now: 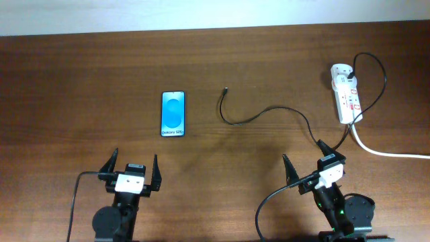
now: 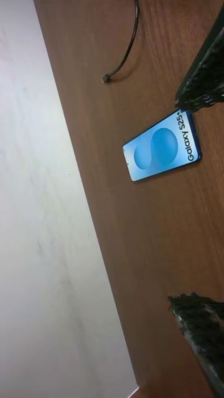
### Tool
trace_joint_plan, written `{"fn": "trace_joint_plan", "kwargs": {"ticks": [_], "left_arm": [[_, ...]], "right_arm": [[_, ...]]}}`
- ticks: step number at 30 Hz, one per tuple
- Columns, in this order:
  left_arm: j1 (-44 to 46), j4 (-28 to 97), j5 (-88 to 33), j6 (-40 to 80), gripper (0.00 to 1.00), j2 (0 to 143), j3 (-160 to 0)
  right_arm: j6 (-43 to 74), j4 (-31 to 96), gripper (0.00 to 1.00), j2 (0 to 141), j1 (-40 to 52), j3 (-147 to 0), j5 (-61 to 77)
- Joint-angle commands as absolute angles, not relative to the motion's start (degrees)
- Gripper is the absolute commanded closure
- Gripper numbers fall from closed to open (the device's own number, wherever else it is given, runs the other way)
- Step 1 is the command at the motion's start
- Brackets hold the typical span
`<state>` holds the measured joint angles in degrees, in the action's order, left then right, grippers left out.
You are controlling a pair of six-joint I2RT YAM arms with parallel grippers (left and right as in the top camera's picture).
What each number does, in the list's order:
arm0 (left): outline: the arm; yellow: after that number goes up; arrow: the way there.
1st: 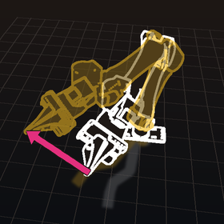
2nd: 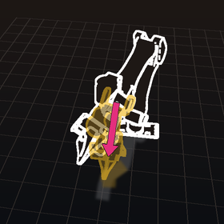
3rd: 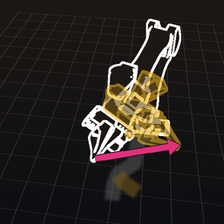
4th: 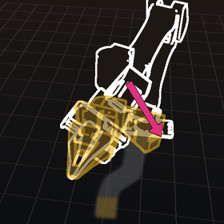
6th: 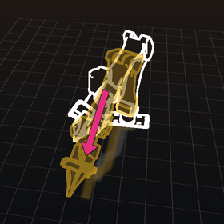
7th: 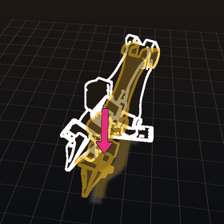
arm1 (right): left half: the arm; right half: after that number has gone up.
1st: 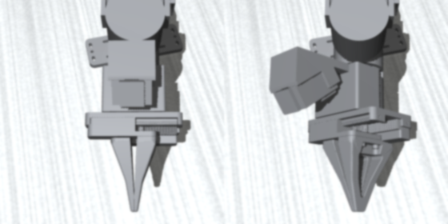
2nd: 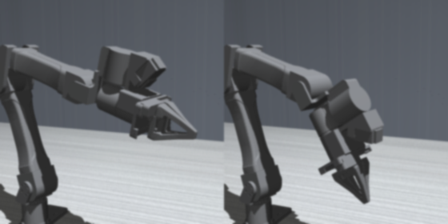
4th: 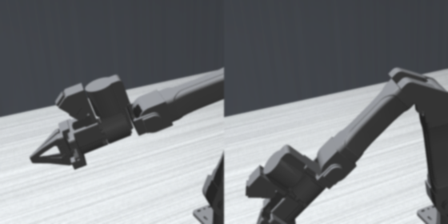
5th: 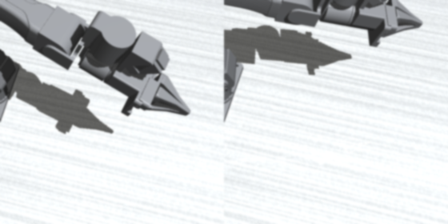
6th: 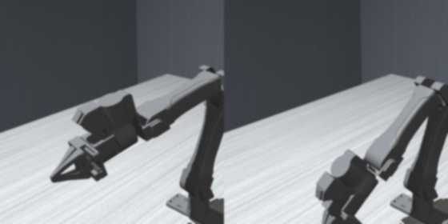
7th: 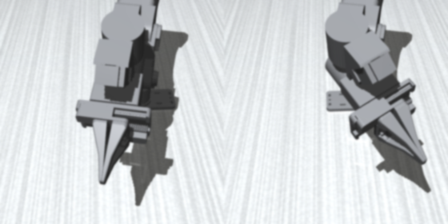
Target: Plug charger to phone and switch on socket
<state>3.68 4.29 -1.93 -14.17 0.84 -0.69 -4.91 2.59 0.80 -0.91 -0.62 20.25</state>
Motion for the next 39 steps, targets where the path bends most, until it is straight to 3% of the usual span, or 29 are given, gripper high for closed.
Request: {"fn": "trace_joint_plan", "kwargs": {"ticks": [1,35,39], "left_arm": [[3.73,4.64,-1.69,-15.07,0.01,0.62,-0.54],[3.68,4.82,0.19,-15.05,0.01,0.67,-0.54],[3.57,4.8,0.23,-11.42,0.01,5.67,-4.19]], "right_arm": [[-4.84,2.81,0.02,0.19,-0.38,-0.32,20.78],[-4.84,2.81,0.02,0.19,-0.38,-0.32,20.78],[-4.84,2.81,0.02,0.19,-0.38,-0.32,20.78]]}}
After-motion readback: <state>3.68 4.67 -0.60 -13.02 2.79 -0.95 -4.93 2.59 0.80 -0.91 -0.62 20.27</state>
